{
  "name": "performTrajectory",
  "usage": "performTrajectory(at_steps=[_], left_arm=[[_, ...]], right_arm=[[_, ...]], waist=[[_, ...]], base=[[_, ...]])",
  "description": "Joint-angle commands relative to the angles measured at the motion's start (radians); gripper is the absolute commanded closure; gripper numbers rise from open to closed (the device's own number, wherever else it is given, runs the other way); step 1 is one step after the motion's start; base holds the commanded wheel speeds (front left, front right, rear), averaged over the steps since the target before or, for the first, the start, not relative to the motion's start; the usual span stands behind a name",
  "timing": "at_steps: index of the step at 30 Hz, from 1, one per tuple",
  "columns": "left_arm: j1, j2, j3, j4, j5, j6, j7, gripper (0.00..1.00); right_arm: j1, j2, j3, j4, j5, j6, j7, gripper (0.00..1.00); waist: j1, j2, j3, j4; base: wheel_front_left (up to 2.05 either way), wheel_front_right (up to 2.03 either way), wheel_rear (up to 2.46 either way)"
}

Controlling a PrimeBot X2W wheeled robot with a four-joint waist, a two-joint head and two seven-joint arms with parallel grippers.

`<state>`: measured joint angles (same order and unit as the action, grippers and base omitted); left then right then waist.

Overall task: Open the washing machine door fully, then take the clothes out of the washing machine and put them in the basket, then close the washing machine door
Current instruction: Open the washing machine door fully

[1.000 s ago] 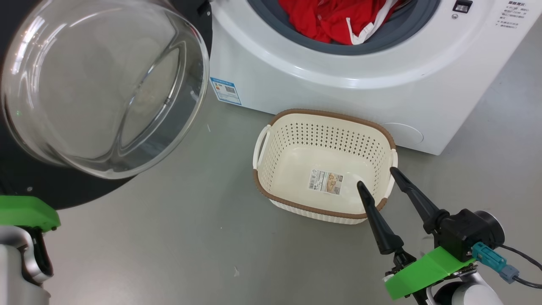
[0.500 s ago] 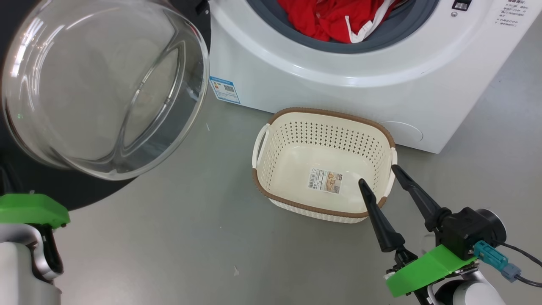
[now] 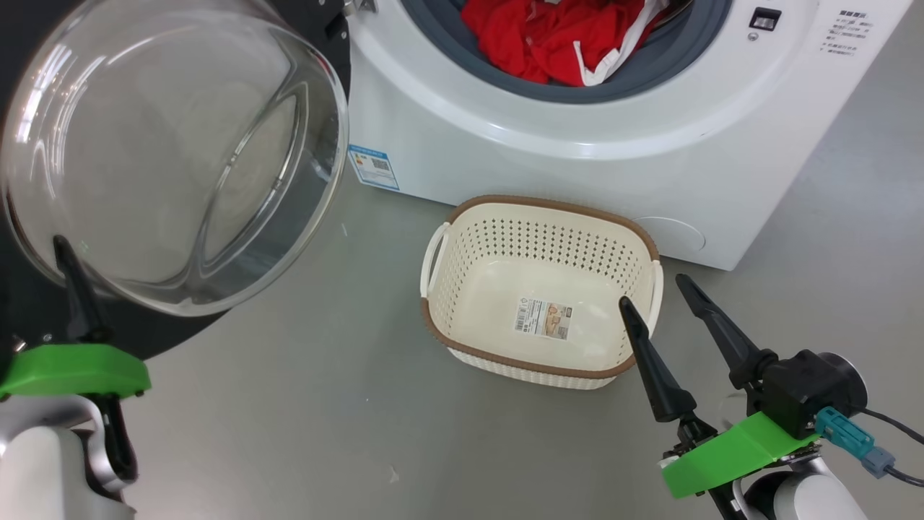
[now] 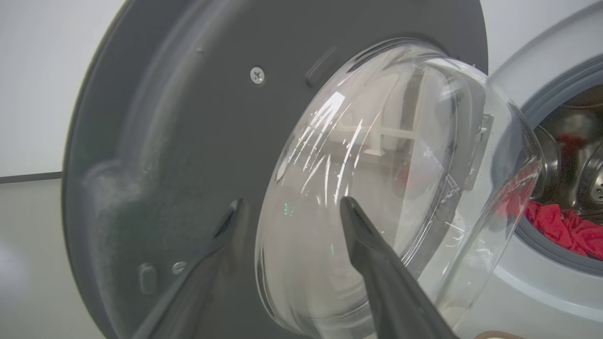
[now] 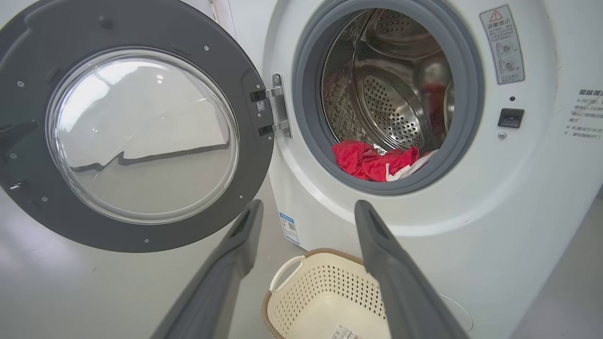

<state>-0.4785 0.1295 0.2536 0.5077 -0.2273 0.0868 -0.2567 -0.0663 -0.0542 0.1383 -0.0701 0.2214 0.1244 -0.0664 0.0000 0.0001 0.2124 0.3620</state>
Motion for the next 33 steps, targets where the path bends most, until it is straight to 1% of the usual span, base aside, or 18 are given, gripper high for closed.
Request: performTrajectory(at_steps=[1,8,13,15,22,29,33], left_arm=[[0.014,0.031,0.029,-0.044,0.015,-0.004,-0.005,0.00],[0.093,-0.017,0.056,-0.176,0.026,0.000,-0.005,0.00],[0.161,-0.046,0.042,-0.266,0.026,-0.008,-0.005,0.00],[0.188,-0.055,0.024,-0.305,0.021,-0.019,-0.005,0.00],[0.251,-0.066,-0.069,-0.421,0.019,-0.084,-0.005,0.00],[0.274,-0.068,-0.136,-0.449,0.013,-0.126,-0.005,0.00],[0.285,-0.069,-0.158,-0.460,0.007,-0.140,-0.005,0.00]], right_arm=[[-0.024,0.004,0.015,-0.021,0.010,0.006,-0.013,0.00],[-0.023,0.004,-0.002,-0.002,0.028,0.006,-0.042,0.00],[-0.021,0.004,-0.013,0.013,0.039,0.006,-0.063,0.00],[-0.020,0.004,-0.019,0.018,0.044,0.006,-0.072,0.00],[-0.017,0.004,-0.046,0.037,0.045,0.006,-0.102,0.00],[-0.011,0.004,-0.063,0.050,0.043,0.006,-0.129,0.00],[-0.004,0.004,-0.071,0.056,0.045,0.006,-0.141,0.00]], waist=[[0.0000,-0.0001,-0.008,-0.007],[0.0000,-0.0001,-0.037,-0.034],[0.0000,-0.0001,-0.055,-0.058],[0.0000,-0.0001,-0.061,-0.070],[0.0000,-0.0001,-0.072,-0.119],[0.0000,-0.0001,-0.085,-0.190],[0.0000,-0.0001,-0.092,-0.233]], base=[[0.00,0.00,0.00],[0.00,0.00,0.00],[0.00,0.00,0.00],[0.00,0.00,0.00],[0.00,0.00,0.00],[0.00,0.00,0.00],[0.00,0.00,0.00]])
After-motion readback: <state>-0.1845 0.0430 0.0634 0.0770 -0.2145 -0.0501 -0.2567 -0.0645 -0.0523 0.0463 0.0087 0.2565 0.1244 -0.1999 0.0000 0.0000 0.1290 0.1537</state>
